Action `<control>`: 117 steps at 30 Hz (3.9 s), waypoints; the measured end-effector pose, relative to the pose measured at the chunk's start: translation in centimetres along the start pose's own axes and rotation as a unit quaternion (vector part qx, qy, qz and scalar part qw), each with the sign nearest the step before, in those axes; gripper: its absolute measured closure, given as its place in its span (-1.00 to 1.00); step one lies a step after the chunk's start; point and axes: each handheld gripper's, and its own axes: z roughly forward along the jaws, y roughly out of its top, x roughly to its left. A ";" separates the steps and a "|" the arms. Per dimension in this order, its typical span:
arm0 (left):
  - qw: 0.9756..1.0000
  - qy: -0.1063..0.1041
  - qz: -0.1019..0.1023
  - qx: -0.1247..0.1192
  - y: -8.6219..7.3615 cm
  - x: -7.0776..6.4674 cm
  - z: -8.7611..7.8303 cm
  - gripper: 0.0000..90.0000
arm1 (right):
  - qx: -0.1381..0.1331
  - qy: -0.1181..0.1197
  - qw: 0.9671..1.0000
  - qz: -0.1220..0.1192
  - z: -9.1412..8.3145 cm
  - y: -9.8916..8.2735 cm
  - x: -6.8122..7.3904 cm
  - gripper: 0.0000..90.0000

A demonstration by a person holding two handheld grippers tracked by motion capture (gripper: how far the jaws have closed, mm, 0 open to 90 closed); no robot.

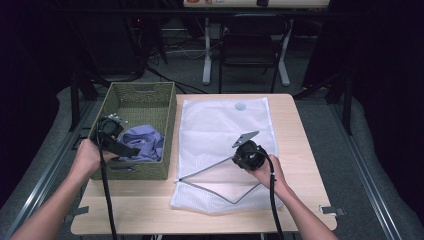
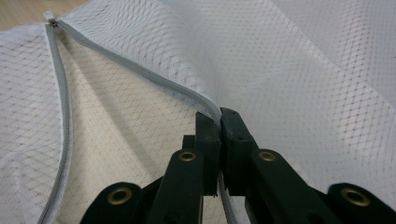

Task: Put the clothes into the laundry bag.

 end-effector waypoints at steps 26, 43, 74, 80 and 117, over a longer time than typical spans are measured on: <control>0.989 -0.058 -0.014 0.134 2.2 3.5 6.8 -1.00 | 0.000 0.000 1.000 -0.007 -0.2 0.0 0.0 0.92; 0.977 -0.057 0.007 0.207 3.0 2.1 8.9 -0.24 | -0.001 -0.001 1.000 -0.007 -0.3 0.0 0.0 0.92; 0.992 -0.046 -0.008 0.121 3.6 3.1 4.1 0.88 | -0.001 -0.005 1.000 0.000 -0.3 -0.1 -0.3 0.92; 0.993 -0.040 -0.008 0.107 4.3 3.3 2.4 0.88 | -0.001 -0.005 1.000 0.004 -0.4 -0.1 -0.4 0.92; 0.999 0.004 0.001 0.045 7.9 3.8 -6.2 0.89 | -0.004 -0.012 1.000 0.008 -0.7 -0.2 -0.6 0.93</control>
